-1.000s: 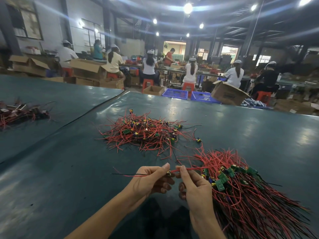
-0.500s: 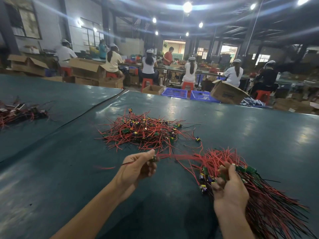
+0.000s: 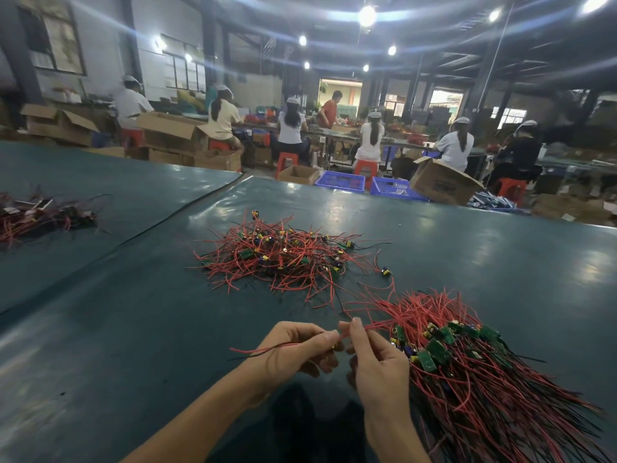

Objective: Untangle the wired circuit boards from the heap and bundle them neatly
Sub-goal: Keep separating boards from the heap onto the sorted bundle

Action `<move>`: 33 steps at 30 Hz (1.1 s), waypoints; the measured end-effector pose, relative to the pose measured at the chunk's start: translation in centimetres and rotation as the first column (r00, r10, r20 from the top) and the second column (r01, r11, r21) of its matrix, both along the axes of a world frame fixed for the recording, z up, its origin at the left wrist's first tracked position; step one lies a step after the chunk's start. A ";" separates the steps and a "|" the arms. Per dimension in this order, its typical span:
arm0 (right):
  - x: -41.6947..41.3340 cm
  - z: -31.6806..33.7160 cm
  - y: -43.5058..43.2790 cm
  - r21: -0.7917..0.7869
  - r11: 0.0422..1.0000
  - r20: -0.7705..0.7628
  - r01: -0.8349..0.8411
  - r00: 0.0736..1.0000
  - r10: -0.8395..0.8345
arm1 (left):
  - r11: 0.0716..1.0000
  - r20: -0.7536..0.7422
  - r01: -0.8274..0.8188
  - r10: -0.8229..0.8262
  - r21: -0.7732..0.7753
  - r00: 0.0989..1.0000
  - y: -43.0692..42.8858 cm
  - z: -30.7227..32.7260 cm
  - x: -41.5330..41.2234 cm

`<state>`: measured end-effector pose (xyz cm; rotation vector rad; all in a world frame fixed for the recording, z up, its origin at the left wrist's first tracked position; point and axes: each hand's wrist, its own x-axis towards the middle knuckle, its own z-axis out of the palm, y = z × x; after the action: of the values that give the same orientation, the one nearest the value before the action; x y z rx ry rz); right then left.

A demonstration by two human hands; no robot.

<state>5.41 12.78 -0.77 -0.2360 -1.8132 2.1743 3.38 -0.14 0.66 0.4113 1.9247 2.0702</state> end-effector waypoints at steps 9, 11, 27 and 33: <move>-0.8 0.6 4.1 -0.328 0.921 0.035 0.211 0.977 -0.212 | 0.986 0.132 -0.071 0.050 0.154 0.990 -1.0 0.3 -0.7; -0.7 0.6 3.8 -0.327 0.926 0.007 0.189 0.980 -0.197 | 0.960 0.222 -0.133 0.078 0.247 0.972 -1.1 0.2 -1.0; -0.4 0.6 3.3 -0.289 0.953 -0.129 0.089 0.983 -0.131 | 0.773 0.385 -0.484 0.335 0.410 0.860 -1.6 0.4 -2.0; -0.3 0.4 2.7 -0.188 0.982 -0.062 0.001 0.998 -0.013 | 0.894 0.303 -0.240 0.125 0.379 0.945 -1.5 0.1 -2.0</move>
<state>5.13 15.45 -0.35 -0.2111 -1.5719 2.3227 1.42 -1.66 0.73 0.0183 1.4116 2.5113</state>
